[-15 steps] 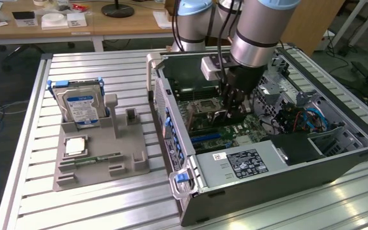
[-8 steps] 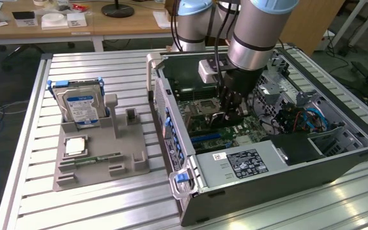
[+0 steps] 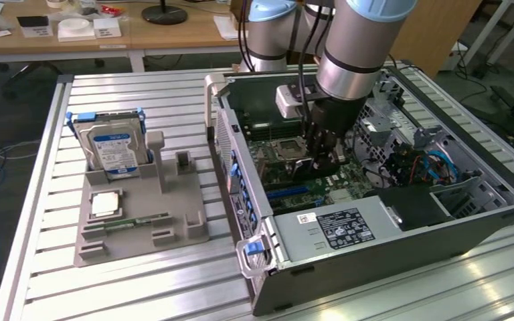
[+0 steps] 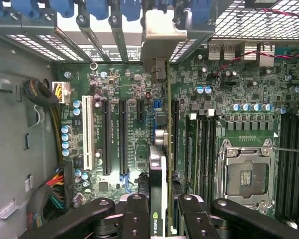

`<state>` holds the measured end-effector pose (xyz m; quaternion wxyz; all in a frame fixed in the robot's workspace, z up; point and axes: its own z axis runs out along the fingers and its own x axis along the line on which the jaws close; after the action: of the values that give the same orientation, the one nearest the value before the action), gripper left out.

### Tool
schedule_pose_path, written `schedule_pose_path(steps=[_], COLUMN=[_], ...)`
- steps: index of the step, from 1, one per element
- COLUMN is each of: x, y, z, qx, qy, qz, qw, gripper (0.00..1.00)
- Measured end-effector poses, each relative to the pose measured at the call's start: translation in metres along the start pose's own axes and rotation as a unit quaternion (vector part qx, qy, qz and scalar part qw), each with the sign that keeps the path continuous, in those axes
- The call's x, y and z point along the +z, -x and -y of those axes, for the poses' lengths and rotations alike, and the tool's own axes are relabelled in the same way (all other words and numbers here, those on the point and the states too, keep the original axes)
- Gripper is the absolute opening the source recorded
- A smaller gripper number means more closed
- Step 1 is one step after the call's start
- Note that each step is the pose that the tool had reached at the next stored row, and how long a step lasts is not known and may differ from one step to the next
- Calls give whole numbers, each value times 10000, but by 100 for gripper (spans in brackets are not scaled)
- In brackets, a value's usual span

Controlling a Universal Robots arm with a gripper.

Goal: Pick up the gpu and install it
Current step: 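Insert the gpu into the slot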

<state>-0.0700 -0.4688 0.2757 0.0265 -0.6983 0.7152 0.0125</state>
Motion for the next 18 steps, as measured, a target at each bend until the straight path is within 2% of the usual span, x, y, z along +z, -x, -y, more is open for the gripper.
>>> schedule_pose_path(steps=[18], x=[51], y=[-4], z=[-84], qx=[-1], qy=[0], qz=[-3], qw=[10000], gripper=[27])
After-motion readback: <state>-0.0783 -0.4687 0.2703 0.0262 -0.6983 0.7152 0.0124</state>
